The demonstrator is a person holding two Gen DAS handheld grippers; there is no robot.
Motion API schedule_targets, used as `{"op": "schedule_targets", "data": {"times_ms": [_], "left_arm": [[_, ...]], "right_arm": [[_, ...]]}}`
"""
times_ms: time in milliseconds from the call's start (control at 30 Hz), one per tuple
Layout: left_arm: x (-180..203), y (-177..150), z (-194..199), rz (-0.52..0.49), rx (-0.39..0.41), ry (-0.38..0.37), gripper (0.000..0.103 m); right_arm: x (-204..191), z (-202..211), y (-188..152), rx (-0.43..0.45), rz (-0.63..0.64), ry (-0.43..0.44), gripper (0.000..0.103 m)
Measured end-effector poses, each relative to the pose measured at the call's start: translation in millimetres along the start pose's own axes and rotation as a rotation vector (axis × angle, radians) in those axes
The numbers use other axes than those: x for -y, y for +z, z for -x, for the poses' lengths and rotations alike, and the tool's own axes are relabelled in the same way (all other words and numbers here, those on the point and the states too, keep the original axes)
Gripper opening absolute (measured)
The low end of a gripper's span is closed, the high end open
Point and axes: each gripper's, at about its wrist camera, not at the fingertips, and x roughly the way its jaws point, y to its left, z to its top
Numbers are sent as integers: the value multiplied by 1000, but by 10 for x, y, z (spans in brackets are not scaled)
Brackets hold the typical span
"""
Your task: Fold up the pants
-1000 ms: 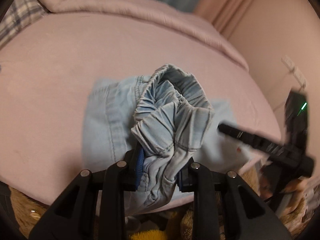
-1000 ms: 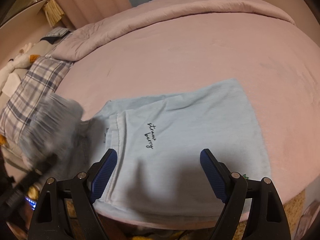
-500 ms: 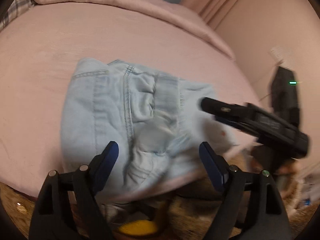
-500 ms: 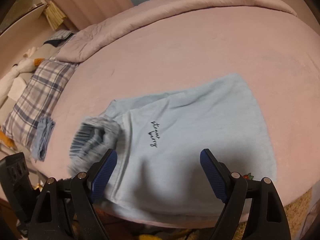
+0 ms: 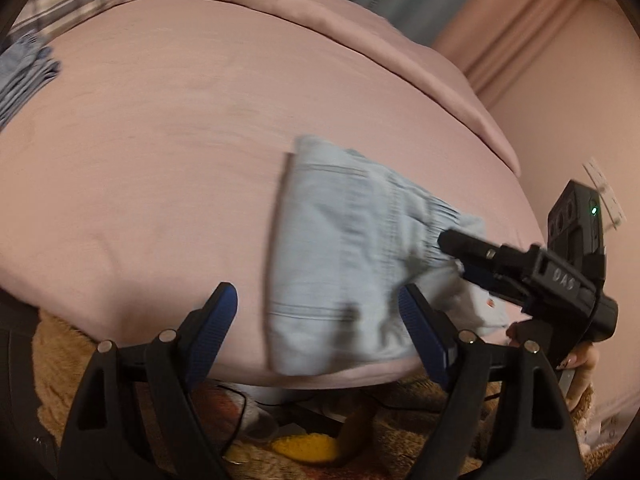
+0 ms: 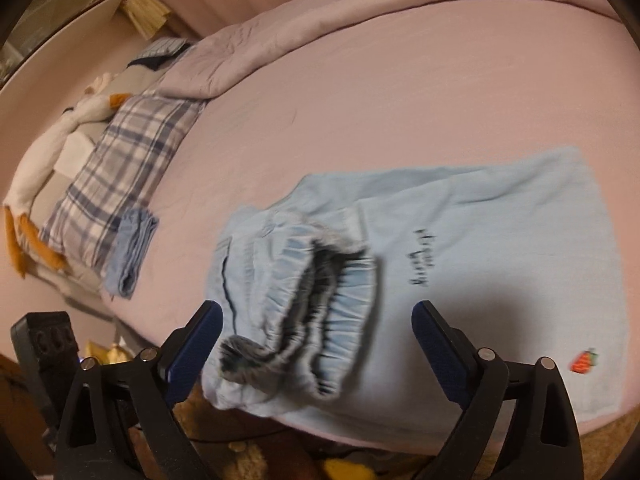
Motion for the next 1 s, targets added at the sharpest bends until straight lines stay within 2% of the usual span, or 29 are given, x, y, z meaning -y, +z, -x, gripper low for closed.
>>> {"op": "schedule_targets", "data": {"times_ms": [167, 233, 367, 600, 667, 700, 767, 800, 900, 1000], "left_arm": [[-138, 31, 51, 42, 10, 33, 83], [-186, 48, 64, 60, 11, 38, 83], [-256, 41, 105, 78, 13, 37, 83], [-275, 48, 78, 85, 1, 43, 83], [-293, 53, 80, 86, 0, 43, 83], [-302, 53, 88, 89, 0, 44, 83], [-317, 48, 111, 97, 3, 46, 83], [-330, 55, 121, 103, 3, 47, 83], [-332, 64, 136, 107, 8, 40, 83], [-307, 75, 120, 106, 7, 33, 83]], "right_arm": [[-67, -191, -78, -54, 7, 20, 95], [-112, -146, -100, -35, 37, 0, 88], [-226, -48, -115, -5, 93, -46, 83], [-357, -103, -158, 13, 175, -124, 82], [-337, -167, -155, 10, 178, -152, 74], [-325, -184, -155, 12, 181, -161, 60], [-310, -158, -152, 33, 183, -163, 49], [-301, -87, -139, 59, 179, -145, 39], [-314, 135, -101, 122, 191, -113, 31], [-331, 394, -66, 205, 210, -122, 28]]}}
